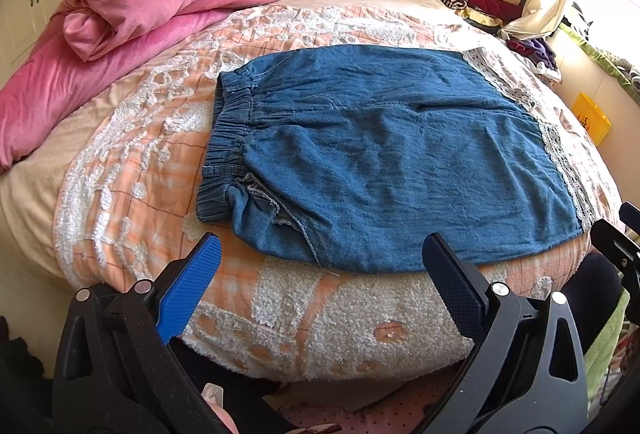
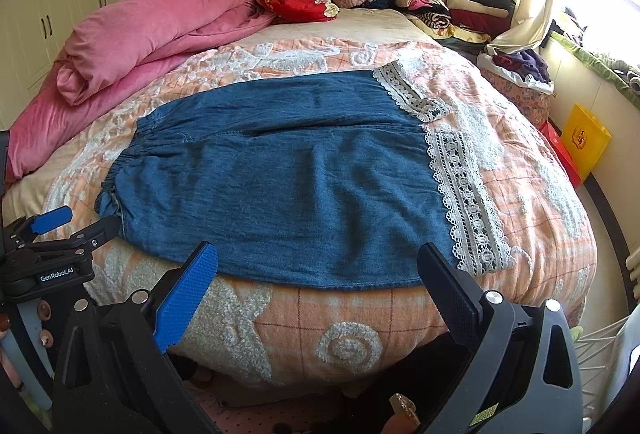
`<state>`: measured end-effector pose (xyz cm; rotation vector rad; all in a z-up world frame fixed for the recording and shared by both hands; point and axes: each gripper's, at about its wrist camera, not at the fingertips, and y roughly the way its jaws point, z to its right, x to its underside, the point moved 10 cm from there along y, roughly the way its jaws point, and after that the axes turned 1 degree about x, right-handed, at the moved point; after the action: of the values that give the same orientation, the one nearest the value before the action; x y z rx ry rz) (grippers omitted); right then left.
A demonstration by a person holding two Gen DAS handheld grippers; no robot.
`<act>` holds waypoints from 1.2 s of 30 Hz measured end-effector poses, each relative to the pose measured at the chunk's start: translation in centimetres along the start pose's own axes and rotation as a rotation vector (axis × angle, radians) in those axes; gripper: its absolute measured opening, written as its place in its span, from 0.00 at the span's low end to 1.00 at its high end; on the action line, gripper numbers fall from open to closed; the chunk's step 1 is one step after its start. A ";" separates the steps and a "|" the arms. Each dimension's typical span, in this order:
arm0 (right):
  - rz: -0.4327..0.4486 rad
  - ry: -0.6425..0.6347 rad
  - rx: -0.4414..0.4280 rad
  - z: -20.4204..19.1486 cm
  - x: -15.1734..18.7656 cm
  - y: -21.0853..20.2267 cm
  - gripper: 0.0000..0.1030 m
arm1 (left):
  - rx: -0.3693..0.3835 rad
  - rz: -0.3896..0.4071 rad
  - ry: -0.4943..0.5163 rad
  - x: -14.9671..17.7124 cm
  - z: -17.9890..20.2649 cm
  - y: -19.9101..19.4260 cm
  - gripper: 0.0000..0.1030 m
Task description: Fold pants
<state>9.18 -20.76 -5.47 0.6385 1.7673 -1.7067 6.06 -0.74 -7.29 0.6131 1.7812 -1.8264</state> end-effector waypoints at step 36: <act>-0.027 -0.013 0.002 -0.1 -1.2 1.8 0.96 | -0.001 -0.010 0.006 -1.3 -0.2 1.1 0.92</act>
<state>11.26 -20.45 -5.96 0.6048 1.7732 -1.7269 7.80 -0.51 -7.33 0.6113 1.7919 -1.8325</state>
